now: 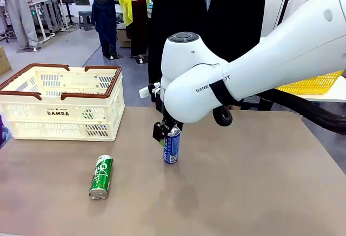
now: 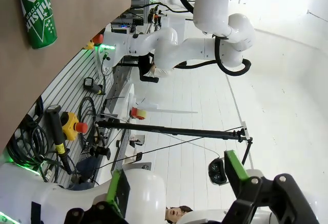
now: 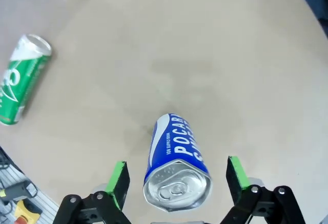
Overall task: Place the drinks into the Shopping basket.
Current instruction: Pick up one drink and place it into the Shopping basket.
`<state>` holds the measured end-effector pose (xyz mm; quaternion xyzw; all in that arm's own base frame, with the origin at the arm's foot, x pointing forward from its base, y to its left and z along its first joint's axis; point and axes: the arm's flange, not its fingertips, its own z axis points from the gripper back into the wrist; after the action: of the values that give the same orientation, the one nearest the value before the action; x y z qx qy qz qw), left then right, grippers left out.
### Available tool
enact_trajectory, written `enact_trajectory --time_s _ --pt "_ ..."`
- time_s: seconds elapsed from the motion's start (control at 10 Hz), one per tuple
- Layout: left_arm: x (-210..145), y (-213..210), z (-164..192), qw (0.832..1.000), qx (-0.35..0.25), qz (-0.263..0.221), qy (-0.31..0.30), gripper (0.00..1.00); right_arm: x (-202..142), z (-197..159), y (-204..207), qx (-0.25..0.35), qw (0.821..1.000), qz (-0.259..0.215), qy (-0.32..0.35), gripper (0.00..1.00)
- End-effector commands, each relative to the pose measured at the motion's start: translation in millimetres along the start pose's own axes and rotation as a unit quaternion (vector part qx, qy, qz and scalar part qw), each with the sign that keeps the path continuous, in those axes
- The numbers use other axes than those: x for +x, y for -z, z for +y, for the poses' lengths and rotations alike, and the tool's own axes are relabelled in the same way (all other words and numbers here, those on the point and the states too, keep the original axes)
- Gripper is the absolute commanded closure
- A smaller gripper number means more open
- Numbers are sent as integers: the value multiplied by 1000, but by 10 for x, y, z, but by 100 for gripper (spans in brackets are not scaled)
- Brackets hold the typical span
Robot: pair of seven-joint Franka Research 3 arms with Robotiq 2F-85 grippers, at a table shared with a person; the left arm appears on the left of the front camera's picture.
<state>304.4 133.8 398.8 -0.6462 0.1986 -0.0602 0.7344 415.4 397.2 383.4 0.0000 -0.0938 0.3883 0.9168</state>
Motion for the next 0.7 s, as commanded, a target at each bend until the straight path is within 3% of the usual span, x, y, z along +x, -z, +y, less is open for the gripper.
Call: enact_trajectory --time_s 0.0,0.2,0.4,0.5,0.6 --pt "-39 -14 -12 1000 -2 1 8 0 -10 -237 -509 54 998 -23 14 0" --pt "-39 -14 -12 1000 -2 1 8 0 -333 -797 -1296 118 991 -48 36 0" --pt "-39 -14 -12 1000 -2 1 8 0 -961 -1830 -1812 229 964 -64 116 0" --pt "-39 -14 -12 1000 -2 1 8 0 -1318 -2340 -1807 301 935 -69 174 0" --pt "-39 -14 -12 1000 -2 1 8 0 -1743 -2811 -1690 387 890 -88 225 0"
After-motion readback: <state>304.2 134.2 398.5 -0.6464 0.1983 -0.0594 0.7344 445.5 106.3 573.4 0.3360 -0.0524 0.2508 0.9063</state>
